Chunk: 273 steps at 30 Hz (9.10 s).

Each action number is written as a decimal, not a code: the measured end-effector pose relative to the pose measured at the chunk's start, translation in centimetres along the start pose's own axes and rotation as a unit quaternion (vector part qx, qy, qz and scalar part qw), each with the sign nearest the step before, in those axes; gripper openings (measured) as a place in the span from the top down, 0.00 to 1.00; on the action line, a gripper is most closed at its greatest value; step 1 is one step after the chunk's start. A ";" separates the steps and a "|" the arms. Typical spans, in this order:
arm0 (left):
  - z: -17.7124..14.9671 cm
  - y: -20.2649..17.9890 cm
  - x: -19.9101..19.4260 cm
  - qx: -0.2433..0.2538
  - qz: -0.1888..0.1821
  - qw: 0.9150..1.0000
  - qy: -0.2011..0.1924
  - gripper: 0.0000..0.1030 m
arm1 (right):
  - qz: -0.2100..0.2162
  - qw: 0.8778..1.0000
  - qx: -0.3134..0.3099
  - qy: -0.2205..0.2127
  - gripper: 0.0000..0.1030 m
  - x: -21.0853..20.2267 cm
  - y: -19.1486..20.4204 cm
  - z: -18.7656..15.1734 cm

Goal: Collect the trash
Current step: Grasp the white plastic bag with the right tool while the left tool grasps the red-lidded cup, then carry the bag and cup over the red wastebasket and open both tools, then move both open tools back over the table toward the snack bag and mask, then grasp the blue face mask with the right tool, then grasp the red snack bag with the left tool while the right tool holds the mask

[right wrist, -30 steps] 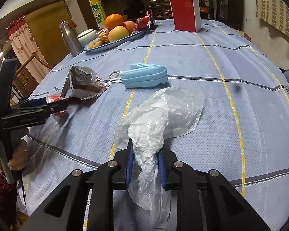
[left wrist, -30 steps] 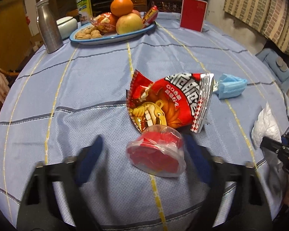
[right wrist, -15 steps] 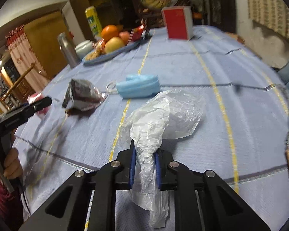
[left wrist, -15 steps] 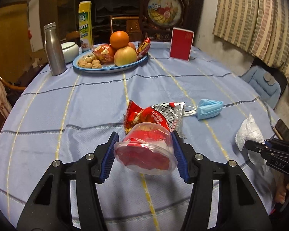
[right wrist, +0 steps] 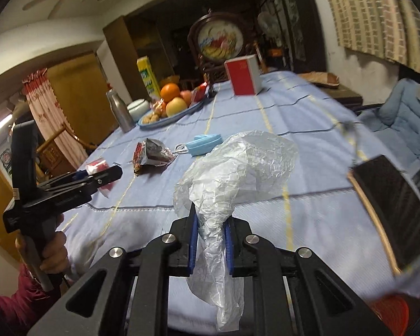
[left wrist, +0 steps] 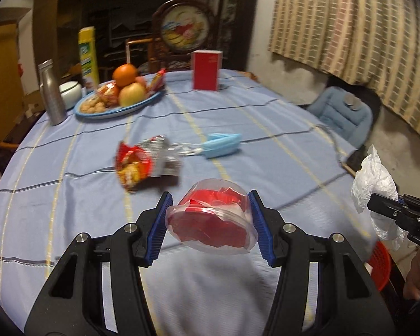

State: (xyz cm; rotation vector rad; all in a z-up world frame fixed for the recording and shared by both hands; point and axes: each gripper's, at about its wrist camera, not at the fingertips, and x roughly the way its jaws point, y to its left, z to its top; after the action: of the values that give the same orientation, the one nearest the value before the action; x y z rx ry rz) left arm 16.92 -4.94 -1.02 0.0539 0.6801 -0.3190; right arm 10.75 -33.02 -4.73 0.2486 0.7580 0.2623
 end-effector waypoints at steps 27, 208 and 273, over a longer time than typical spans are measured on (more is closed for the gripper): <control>-5.5 -22.7 -2.4 0.151 -0.160 0.975 0.040 0.46 | -0.178 0.965 0.193 -0.020 0.84 -15.3 -18.6 -18.6; 6.6 10.4 13.2 -0.045 0.068 0.991 0.104 0.06 | 0.004 0.991 -0.011 0.137 0.48 28.1 0.4 10.9; 4.9 6.1 18.7 0.187 0.036 0.973 0.127 0.06 | 0.027 0.989 0.031 0.143 0.52 27.6 -1.3 11.3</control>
State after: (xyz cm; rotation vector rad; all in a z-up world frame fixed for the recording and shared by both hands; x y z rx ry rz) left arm 35.42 -5.01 -9.26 0.4841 0.8630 -0.3714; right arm 38.11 -26.76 -14.98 0.2953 1.0447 0.3303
